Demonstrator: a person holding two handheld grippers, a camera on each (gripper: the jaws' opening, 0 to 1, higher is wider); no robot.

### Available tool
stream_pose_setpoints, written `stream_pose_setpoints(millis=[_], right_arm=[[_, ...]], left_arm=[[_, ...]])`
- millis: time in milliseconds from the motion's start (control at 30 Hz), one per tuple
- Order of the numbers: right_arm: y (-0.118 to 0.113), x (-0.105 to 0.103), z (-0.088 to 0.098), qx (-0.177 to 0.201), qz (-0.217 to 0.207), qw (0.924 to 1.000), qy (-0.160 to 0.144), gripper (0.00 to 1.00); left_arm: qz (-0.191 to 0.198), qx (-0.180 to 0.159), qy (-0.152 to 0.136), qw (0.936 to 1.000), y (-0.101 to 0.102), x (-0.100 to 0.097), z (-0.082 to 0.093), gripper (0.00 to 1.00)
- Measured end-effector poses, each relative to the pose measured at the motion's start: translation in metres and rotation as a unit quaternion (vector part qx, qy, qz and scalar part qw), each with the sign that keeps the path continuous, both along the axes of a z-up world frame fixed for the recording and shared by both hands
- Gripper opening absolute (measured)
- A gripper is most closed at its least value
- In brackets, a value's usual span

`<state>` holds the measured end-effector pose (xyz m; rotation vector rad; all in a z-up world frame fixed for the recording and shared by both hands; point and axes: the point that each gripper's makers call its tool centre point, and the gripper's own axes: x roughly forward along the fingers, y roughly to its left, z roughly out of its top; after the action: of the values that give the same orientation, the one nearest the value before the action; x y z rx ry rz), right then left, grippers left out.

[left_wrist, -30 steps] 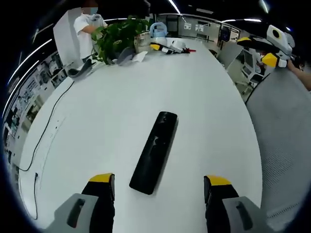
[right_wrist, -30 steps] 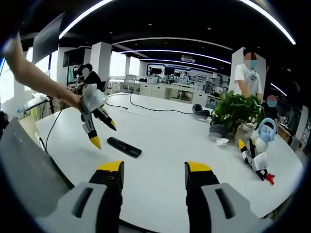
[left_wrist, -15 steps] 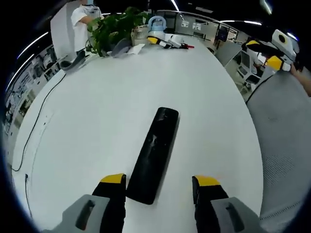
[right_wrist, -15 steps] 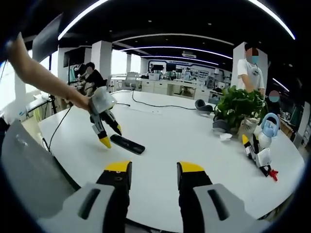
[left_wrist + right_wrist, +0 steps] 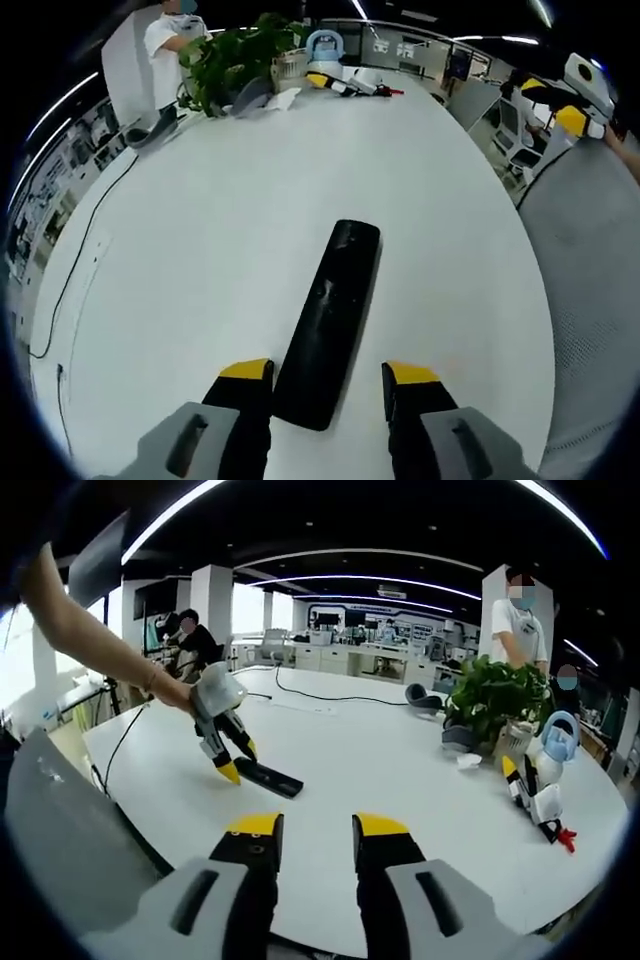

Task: Press the specified remote control buttons in sequence, fully releasing each button before pressing the next.

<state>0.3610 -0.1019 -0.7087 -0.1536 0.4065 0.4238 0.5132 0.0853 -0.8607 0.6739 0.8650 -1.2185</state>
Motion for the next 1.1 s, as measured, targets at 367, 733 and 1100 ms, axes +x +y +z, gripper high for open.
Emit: stream_pose_setpoints(millis=[367, 733, 1100], right_arm=[[-0.002, 0.0, -0.002, -0.007, -0.004, 1.0, 0.003, 0.24], [-0.003, 0.0, -0.001, -0.006, -0.005, 1.0, 0.001, 0.21], [-0.002, 0.0, -0.003, -0.01, -0.003, 0.9999, 0.008, 0.2]], left_arm=[[-0.043, 0.008, -0.002, 0.999, -0.004, -0.003, -0.001, 0.42], [-0.087, 0.006, -0.007, 0.9962, -0.008, -0.014, 0.0, 0.25], [-0.083, -0.002, -0.004, 0.9965, -0.008, -0.013, 0.002, 0.25]])
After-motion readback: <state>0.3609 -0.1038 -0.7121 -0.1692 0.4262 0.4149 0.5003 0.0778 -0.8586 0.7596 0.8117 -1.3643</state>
